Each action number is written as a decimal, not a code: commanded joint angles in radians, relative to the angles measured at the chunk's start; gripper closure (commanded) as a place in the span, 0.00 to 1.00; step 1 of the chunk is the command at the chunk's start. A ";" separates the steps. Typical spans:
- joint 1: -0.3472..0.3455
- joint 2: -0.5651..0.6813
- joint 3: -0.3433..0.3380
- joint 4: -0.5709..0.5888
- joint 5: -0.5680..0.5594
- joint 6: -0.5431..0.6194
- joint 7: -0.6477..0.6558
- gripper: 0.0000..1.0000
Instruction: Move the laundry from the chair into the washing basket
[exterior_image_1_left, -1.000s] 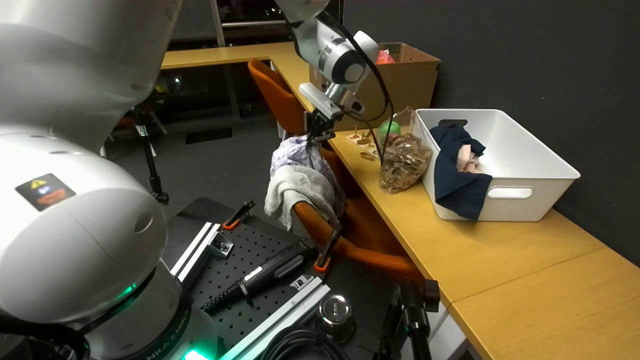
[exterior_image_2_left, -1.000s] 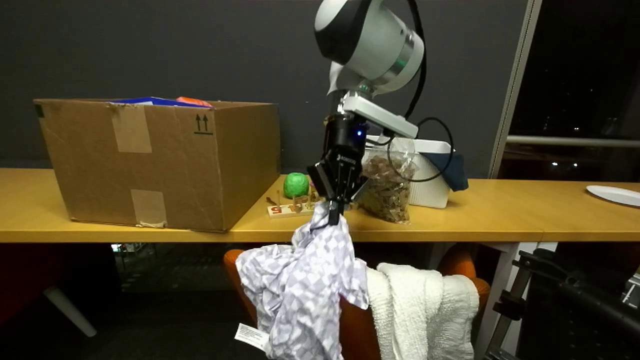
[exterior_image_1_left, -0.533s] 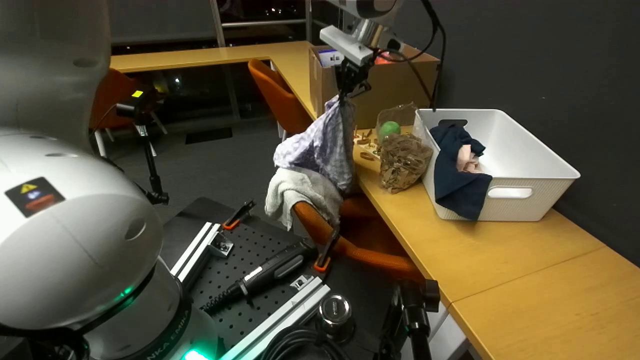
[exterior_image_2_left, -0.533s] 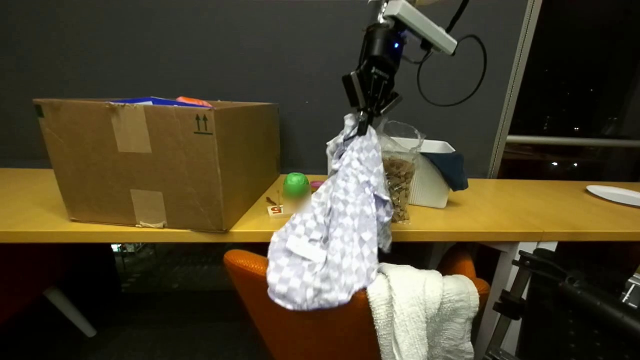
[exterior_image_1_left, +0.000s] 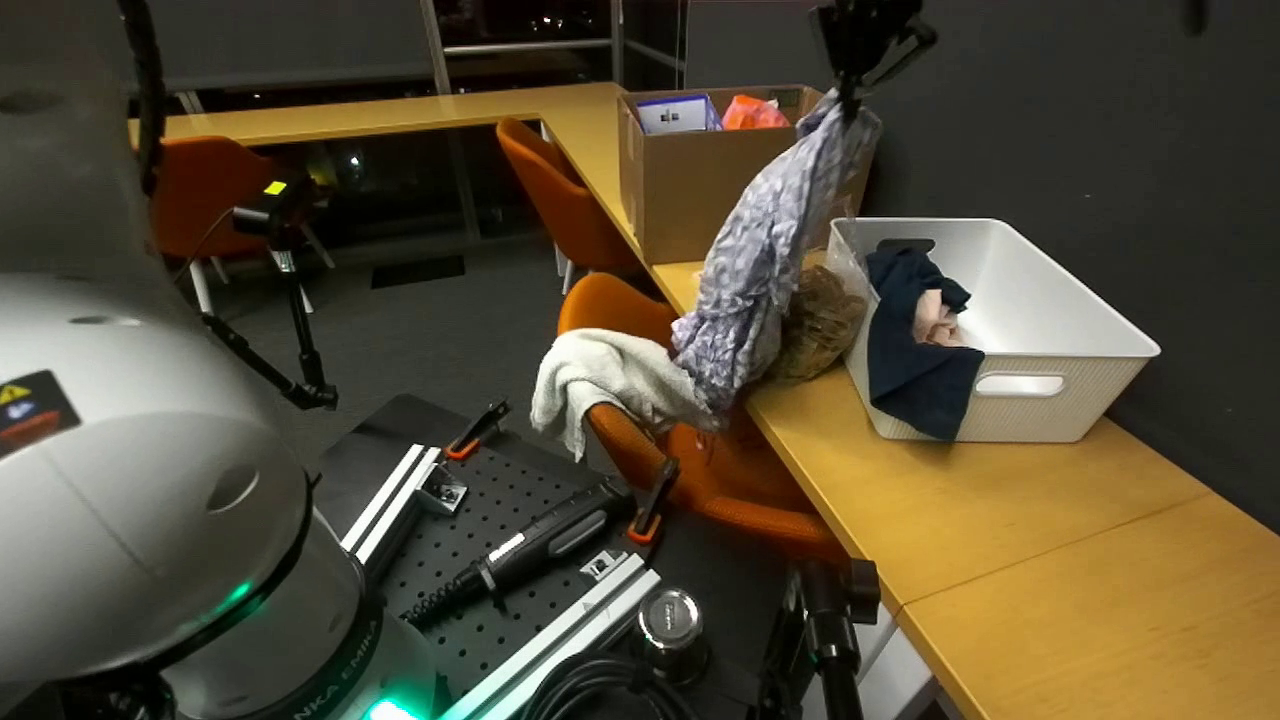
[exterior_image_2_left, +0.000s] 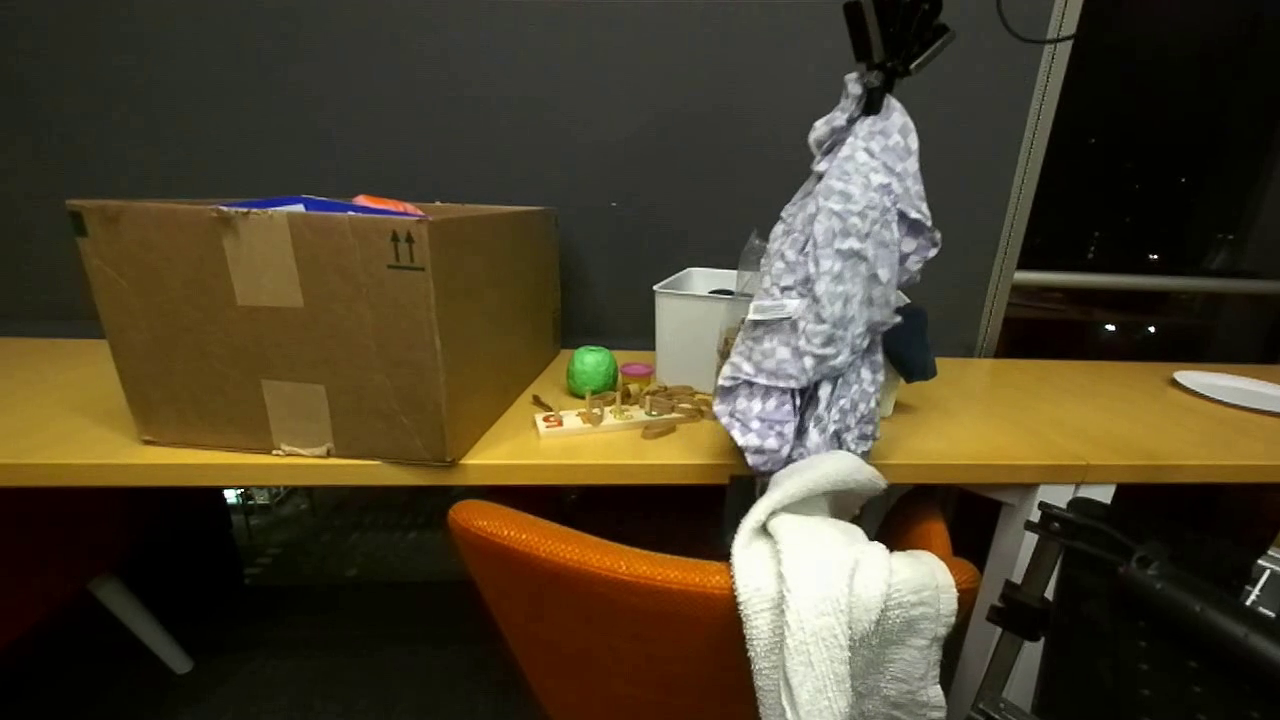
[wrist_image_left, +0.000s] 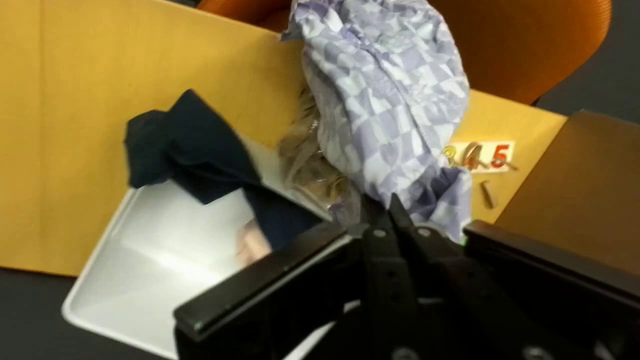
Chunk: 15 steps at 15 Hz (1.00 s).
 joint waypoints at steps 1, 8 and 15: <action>-0.062 -0.037 -0.061 0.097 -0.092 -0.074 0.003 0.99; -0.199 0.006 -0.184 0.276 -0.222 -0.137 -0.038 0.99; -0.259 0.170 -0.183 0.581 -0.142 -0.017 -0.027 0.99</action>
